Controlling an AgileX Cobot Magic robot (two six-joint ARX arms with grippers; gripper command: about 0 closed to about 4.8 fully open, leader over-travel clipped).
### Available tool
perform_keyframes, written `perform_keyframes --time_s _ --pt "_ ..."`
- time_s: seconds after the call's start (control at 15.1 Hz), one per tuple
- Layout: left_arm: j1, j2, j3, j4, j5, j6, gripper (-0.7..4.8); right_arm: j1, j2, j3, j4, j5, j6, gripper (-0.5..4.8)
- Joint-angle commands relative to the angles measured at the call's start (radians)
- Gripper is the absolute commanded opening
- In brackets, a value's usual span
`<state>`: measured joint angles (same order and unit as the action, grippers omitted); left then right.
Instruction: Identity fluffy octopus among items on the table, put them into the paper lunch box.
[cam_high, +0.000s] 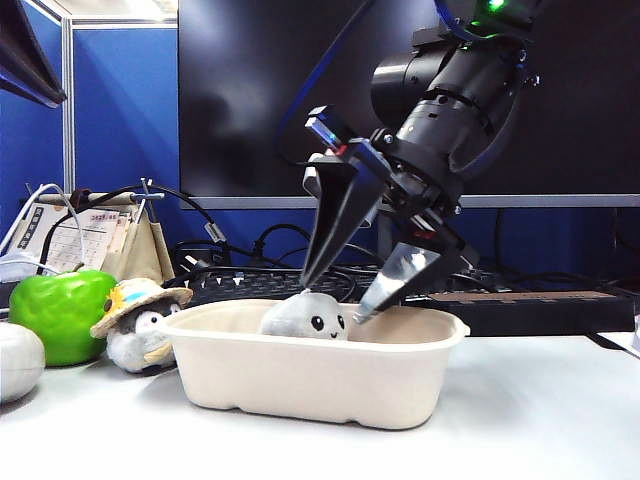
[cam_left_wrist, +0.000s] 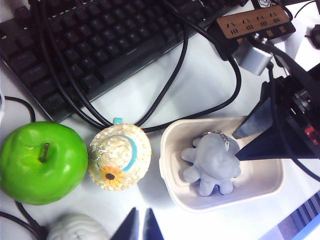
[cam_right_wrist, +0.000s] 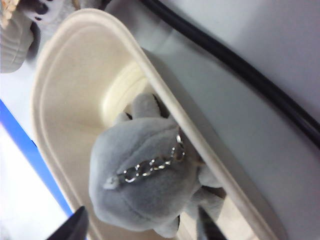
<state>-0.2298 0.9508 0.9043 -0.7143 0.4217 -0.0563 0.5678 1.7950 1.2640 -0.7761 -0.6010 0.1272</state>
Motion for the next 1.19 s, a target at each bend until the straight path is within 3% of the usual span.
perform_keyframes --time_s 0.07,0.33,0.66,0.99,1.06,1.19 --pt "0.0 -0.002 0.004 0.011 0.002 0.005 0.26 0.001 -0.002 0.011 0.013 -0.002 0.001 3.18" --pt "0.0 -0.002 0.004 0.013 0.001 0.005 0.26 -0.016 -0.007 0.023 0.012 -0.004 0.001 3.18" --pt "0.001 -0.002 0.004 0.017 0.001 0.029 0.27 -0.105 -0.007 0.254 -0.1 -0.003 -0.006 3.13" --pt "0.001 -0.002 0.004 0.021 0.001 0.061 0.26 -0.193 -0.037 0.471 -0.325 0.003 -0.127 2.41" --pt "0.001 -0.002 0.004 0.025 0.001 0.064 0.26 -0.217 -0.069 0.473 -0.364 0.025 -0.147 1.79" --pt "0.001 -0.002 0.004 0.029 0.001 0.064 0.26 -0.25 -0.109 0.473 -0.438 0.114 -0.189 1.71"
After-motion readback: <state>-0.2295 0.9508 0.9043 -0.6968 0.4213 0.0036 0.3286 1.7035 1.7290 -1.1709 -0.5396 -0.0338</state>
